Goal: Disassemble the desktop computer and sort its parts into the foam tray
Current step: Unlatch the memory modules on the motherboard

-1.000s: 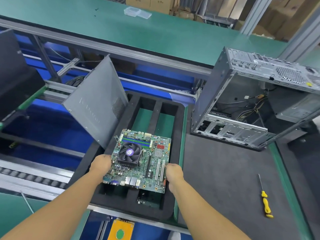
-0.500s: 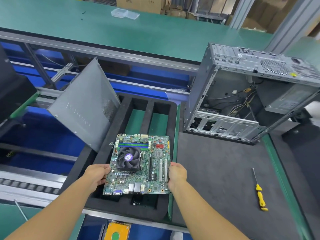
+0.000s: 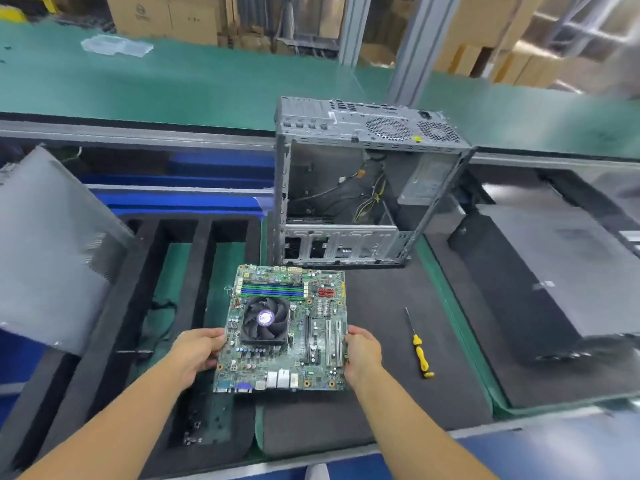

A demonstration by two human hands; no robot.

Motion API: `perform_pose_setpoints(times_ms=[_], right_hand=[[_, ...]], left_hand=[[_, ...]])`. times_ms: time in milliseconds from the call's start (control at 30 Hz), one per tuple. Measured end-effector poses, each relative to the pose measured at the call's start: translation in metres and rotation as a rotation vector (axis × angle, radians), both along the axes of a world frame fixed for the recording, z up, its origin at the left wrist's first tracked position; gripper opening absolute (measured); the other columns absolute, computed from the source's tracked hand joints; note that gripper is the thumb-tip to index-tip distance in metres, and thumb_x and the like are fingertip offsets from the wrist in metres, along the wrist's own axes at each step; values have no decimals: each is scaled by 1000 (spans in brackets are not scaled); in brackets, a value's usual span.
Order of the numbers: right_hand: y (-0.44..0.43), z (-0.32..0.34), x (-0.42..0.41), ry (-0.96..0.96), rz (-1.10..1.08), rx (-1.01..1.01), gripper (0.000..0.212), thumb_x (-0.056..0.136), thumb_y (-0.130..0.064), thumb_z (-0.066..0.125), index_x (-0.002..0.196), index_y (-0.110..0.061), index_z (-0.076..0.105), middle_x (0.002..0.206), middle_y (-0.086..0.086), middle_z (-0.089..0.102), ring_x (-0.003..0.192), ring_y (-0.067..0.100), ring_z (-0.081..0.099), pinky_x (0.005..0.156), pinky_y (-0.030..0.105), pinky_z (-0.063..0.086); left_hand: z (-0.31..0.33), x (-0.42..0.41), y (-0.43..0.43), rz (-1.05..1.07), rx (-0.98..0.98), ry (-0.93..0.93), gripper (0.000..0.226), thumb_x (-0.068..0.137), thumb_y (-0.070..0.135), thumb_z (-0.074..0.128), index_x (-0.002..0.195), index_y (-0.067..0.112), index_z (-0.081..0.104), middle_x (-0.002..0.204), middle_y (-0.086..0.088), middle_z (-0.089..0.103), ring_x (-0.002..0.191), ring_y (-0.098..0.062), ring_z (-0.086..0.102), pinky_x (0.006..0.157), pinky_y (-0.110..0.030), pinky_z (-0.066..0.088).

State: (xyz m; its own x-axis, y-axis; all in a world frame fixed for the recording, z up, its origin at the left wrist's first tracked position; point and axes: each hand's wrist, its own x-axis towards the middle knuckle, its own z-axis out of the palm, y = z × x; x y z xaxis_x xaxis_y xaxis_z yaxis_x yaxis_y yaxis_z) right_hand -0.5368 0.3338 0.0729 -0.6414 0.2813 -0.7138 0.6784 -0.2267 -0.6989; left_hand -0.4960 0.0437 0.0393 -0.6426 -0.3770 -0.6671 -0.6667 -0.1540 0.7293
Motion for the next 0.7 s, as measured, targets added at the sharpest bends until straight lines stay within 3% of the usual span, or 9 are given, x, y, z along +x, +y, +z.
perform_pose_setpoints(times_ms=[100,267,333,467,567,633,700], right_hand=[[43,1,-7,3,-29,58,35,91,5,42,102,-15,68,113,13,62,103,32,57,91,48,48],[99,-3,-13,-42,-78,129,38,92,5,37,100,-17,68,84,6,52,72,20,46,79,41,40],[113,-7,-13,-45,-103,138,38,92,6,37,95,-17,67,96,5,56,82,21,52,82,43,39],[123,-13,-22,-53,-93,143,37,92,6,38,105,-14,66,124,11,58,96,25,54,95,48,41],[123,-19,-28,-76,-65,143,38,92,6,38,107,-14,66,116,12,59,102,29,52,99,51,43],[123,-22,-31,-81,-51,148,36,92,5,38,107,-13,66,103,9,59,91,25,51,91,45,43],[121,-22,-35,-86,-22,163,35,94,2,38,104,-16,66,96,6,56,93,27,50,86,43,40]], left_hand=[[-9,-13,40,-54,35,-29,17,88,1,71,101,11,71,91,-8,72,74,-17,62,57,-29,50],[-12,-31,96,-120,59,-46,17,88,0,70,98,13,71,100,-9,72,87,-20,64,59,-31,49],[-13,-37,111,-135,55,-58,17,87,-2,70,97,11,71,98,-8,72,86,-19,63,58,-31,49],[-16,-42,126,-122,52,-85,17,88,-4,68,98,9,69,95,-8,70,83,-19,62,60,-32,49],[-18,-41,125,-125,4,-109,16,88,-3,69,98,9,70,92,-8,70,80,-17,62,61,-31,50],[-18,-39,122,-143,-41,-138,14,87,-2,71,96,9,70,86,-8,70,74,-17,62,58,-29,50],[-20,-37,121,-153,-85,-164,13,86,0,72,94,9,71,82,-9,71,69,-17,62,54,-27,50]])
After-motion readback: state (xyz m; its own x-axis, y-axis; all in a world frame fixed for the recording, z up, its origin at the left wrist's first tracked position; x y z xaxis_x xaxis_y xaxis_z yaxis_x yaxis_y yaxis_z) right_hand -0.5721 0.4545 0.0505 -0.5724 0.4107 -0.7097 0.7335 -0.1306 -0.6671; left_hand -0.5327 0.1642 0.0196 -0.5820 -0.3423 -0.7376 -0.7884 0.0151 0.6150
